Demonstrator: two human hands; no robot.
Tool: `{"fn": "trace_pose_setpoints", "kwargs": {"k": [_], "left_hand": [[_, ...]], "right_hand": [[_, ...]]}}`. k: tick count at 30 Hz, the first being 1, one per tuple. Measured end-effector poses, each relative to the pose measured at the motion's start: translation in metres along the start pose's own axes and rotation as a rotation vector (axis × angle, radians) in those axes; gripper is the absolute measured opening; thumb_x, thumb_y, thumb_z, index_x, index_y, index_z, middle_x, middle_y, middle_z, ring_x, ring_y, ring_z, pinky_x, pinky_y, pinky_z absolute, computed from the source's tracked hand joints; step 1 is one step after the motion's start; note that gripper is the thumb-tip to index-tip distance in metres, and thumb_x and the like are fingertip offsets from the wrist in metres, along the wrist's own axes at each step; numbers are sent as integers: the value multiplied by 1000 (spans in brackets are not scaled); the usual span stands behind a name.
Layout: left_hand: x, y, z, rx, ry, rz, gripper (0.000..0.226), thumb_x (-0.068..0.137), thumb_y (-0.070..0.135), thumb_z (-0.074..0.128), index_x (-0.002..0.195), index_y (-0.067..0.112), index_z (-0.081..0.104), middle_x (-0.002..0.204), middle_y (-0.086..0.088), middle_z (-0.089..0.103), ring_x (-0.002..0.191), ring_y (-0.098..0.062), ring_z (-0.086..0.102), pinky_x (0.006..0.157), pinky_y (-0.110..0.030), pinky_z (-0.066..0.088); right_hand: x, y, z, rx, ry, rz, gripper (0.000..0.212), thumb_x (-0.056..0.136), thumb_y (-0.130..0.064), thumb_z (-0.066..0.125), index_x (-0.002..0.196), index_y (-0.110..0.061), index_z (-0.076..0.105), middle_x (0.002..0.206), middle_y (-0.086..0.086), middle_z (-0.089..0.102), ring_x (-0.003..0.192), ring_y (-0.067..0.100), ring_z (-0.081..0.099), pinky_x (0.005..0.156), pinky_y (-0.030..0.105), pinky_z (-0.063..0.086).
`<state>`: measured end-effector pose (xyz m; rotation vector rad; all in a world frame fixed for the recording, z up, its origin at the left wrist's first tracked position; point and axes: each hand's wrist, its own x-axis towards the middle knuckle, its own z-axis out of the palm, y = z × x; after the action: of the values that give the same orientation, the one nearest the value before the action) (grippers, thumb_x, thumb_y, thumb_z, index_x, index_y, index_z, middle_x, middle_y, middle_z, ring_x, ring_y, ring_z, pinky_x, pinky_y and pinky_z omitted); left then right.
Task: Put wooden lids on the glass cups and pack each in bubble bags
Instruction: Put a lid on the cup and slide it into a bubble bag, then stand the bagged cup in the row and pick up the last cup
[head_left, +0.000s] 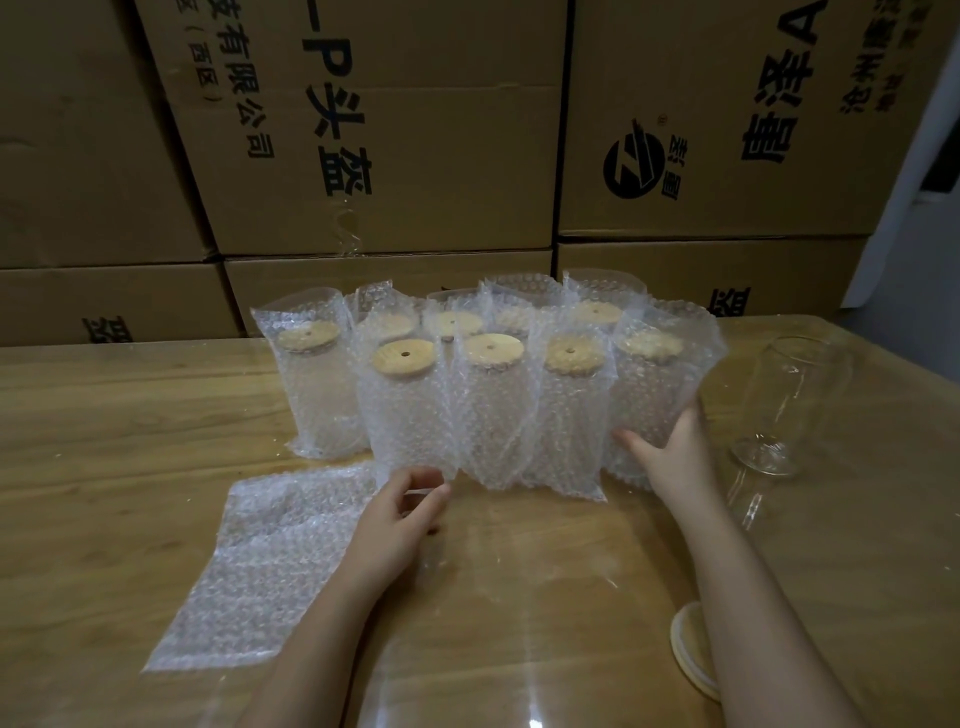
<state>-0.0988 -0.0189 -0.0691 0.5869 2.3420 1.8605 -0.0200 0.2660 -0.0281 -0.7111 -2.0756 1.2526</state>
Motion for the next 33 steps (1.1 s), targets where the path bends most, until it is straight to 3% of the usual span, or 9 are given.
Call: {"fn": "trace_pose_setpoints", "kwargs": {"k": [9,16,20,22,25,27,30,33], "left_hand": [[-1,2,1,25,5,6,16,91,30,62,106,27,65,109,12,65,95,2,63,72,-23,57],[-2,3,1,87,-14,15,20,92,29,61,112,26,65,111,17,64,97,6,62,76,-23,57],[-5,5,2,92,23,-9,9,93,26,61,92,24,70,86,3,71,79,-6,68,67,-22,56],[-8,6,3,192,6,19,18,93,28,60,78,21,68,73,1,70,65,-9,66,58,-20,51],[-13,8,6,473,-71,145,26,93,29,59,68,21,62,65,4,64,60,-6,58,60,-24,47],[-15,8,10,664,-95,254,22,91,31,59,73,20,61,70,9,60,66,-6,54,63,-25,44],[-16,9,12,762,-83,380,15,90,31,59,80,19,61,79,11,55,71,-6,52,64,-22,42],[-17,9,13,788,-80,409,13,89,30,61,81,19,60,80,10,54,70,-8,52,64,-23,42]], "right_hand": [[-1,6,-2,55,-24,4,98,78,-26,78,151,-21,13,150,5,38,133,26,42,99,31,34],[-1,6,0,54,-62,8,98,80,-26,76,152,-16,10,151,8,35,136,27,39,107,39,35],[3,6,-7,40,-103,17,94,81,-27,75,151,-17,13,151,6,36,136,26,39,107,39,35],[5,5,-11,42,-129,52,92,82,-35,73,151,-19,15,152,4,36,137,25,38,107,42,35],[5,6,-15,74,-143,75,93,81,-44,72,151,-22,16,153,2,33,138,24,35,107,42,34],[-2,10,-16,108,-137,89,94,80,-46,71,152,-25,14,154,0,31,139,24,33,107,42,33],[-10,20,-23,200,-128,164,91,81,-46,70,152,-23,17,153,3,33,137,26,37,109,44,35],[-14,23,-43,121,-69,61,67,87,-35,67,144,-17,36,139,5,50,123,22,51,100,39,44]]}}
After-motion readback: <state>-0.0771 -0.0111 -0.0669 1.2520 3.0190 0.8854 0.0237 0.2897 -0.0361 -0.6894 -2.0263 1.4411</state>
